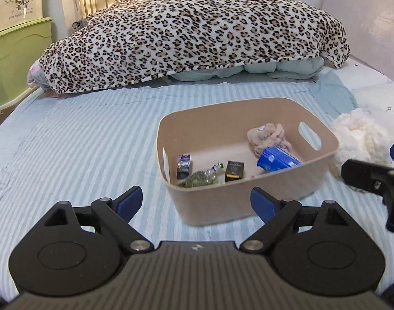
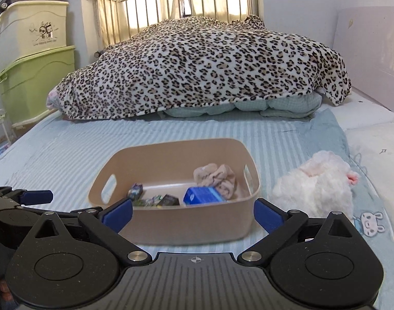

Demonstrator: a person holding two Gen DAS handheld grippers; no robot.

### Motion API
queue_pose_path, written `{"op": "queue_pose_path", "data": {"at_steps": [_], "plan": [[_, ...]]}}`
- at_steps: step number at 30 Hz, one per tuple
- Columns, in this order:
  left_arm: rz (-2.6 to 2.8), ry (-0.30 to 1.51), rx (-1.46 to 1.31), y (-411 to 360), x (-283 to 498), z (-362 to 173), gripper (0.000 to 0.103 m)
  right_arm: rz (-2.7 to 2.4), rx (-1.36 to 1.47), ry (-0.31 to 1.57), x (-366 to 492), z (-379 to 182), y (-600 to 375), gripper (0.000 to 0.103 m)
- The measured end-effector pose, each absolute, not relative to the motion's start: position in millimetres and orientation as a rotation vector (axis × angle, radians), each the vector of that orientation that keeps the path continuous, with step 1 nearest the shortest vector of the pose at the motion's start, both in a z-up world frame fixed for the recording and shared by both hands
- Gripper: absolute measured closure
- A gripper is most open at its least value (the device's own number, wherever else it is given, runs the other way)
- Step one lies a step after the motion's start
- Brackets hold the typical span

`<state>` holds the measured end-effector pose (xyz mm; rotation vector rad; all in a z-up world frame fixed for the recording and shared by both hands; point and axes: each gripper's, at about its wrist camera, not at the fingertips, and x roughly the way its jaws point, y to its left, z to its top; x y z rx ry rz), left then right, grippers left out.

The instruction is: Organize objects

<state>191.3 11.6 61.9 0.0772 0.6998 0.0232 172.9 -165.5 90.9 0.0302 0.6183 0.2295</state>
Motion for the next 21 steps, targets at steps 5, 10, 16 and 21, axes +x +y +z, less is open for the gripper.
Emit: {"op": "queue_pose_path", "data": {"at_steps": [5,10,16,21], "plan": [[0.03,0.687,0.097,5.3,159.9,65.1,0.012,0.231,0.003,0.63,146.9,90.2,-166.5,0.001],[0.025,0.668,0.097,-0.1,135.2,68.4,0.012,0.23,-0.004,0.617,122.9,90.9,-171.5,0.001],[0.019,0.665,0.083,-0.7,114.2,67.0,0.012,0.231,-0.007,0.615,98.0,89.5,-179.5,0.001],[0.024,0.66,0.058,1.4,97.2,65.0,0.012,0.239,0.012,0.631,82.0,84.8,-187.0,0.001]]}}
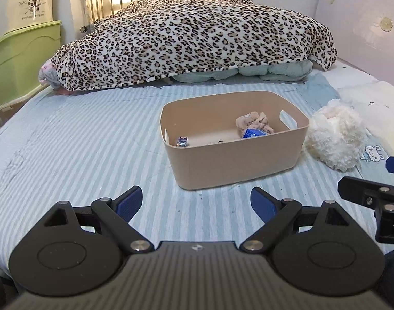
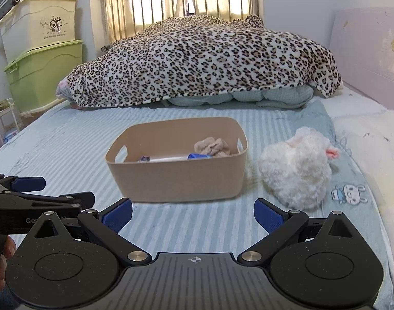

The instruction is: Organize objects

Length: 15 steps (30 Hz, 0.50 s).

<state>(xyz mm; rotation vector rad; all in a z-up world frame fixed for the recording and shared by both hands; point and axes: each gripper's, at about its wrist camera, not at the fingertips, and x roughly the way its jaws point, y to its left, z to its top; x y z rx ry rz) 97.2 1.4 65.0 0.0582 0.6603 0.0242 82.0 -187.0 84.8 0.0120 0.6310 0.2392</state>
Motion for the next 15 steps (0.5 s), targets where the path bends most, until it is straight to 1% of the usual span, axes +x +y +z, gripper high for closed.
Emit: {"op": "queue_pose_path", "data": {"at_steps": [9,15], "plan": [[0.024,0.652,0.071,-8.7,70.0,57.4,0.012,0.243,0.017,0.666,60.8,75.2,-194.6,0.001],[0.025,0.653,0.021,-10.0,48.2,55.4,0.012,0.224,0.012,0.633,44.5,78.0,-201.1,0.001]]}}
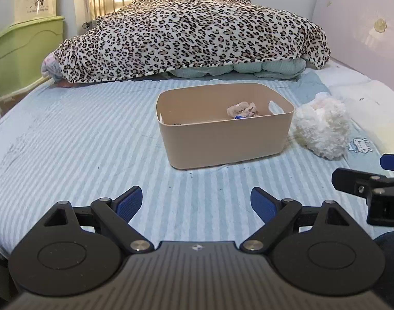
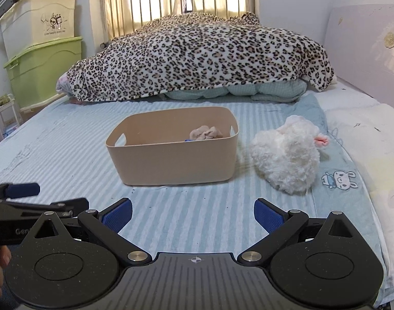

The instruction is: Organize objects

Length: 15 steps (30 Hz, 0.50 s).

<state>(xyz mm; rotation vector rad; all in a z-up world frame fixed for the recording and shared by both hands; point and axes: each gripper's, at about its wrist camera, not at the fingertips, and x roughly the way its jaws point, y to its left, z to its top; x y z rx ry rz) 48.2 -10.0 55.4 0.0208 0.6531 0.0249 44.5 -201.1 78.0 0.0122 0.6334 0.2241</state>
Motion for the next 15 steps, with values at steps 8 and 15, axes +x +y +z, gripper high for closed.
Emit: {"op": "queue_pose_path", "data": {"at_steps": [8,15], "plan": [[0.005,0.601,0.023,-17.6,26.3,69.2,0.012,0.237,0.031,0.613,27.6,83.1,-205.6,0.001],[-0.003,0.561,0.027,-25.3,10.3,79.4,0.01,0.241,0.047,0.606,16.1,88.4,-211.7,0.001]]}}
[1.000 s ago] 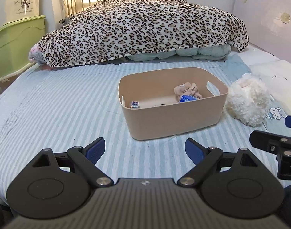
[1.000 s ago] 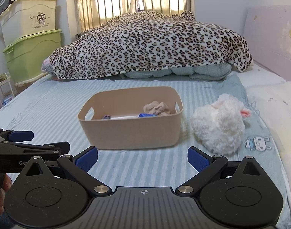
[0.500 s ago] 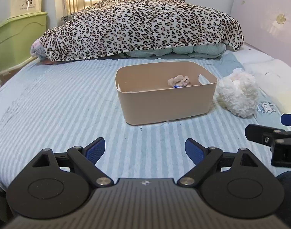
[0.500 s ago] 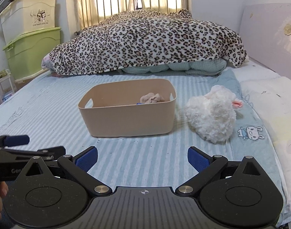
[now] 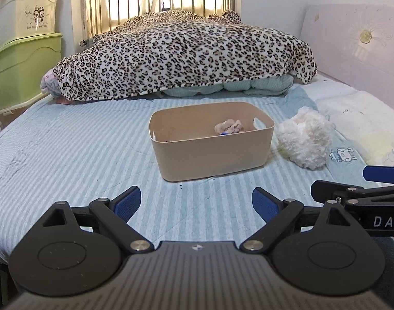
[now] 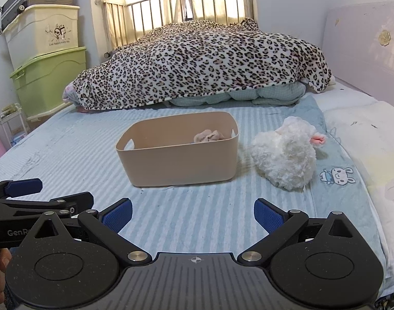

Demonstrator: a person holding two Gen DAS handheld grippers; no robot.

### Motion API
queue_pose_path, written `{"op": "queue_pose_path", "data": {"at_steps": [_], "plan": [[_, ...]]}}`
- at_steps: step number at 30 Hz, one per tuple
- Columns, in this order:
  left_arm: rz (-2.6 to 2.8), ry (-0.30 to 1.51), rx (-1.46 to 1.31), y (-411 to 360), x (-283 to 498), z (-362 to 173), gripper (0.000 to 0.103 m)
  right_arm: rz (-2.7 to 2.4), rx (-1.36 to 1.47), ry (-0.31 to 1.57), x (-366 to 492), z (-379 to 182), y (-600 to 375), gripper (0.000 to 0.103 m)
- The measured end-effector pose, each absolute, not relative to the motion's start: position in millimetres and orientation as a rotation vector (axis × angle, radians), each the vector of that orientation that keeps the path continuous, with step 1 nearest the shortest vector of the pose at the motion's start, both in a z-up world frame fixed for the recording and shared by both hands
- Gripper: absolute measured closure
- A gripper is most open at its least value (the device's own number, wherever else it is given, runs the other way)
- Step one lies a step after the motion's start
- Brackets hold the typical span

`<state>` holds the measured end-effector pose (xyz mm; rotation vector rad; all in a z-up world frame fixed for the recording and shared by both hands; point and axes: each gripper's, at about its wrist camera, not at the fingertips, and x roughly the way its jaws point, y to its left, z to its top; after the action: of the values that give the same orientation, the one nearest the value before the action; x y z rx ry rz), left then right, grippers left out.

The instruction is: Organize objects

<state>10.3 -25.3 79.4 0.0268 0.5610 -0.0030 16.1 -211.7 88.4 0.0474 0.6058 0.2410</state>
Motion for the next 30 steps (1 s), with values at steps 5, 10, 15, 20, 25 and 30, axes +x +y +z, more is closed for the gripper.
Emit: {"op": "queue_pose_path", "data": {"at_steps": [5,10,15,20,25,30], "plan": [[-0.013,0.563,0.023,-26.5,4.4,80.2,0.009,0.231,0.053,0.606,12.6,90.3,-214.2,0.001],[-0.015,0.561,0.02,-26.0,1.1,80.7,0.009,0.229,0.04,0.601,8.9,92.6,-213.5,0.001],[-0.018,0.557,0.017,-26.5,-2.0,81.6,0.009,0.23,0.029,0.59,4.2,96.5,-212.7,0.001],[-0.026,0.557,0.013,-26.7,-2.5,83.1,0.009,0.225,0.009,0.582,0.8,101.3,-211.2,0.001],[-0.021,0.551,0.014,-26.8,-4.1,84.8,0.009,0.231,0.002,0.578,-1.2,104.1,-210.5,0.001],[-0.019,0.548,0.013,-26.0,-4.6,84.8,0.009,0.236,0.006,0.583,-0.5,103.3,-210.1,0.001]]}}
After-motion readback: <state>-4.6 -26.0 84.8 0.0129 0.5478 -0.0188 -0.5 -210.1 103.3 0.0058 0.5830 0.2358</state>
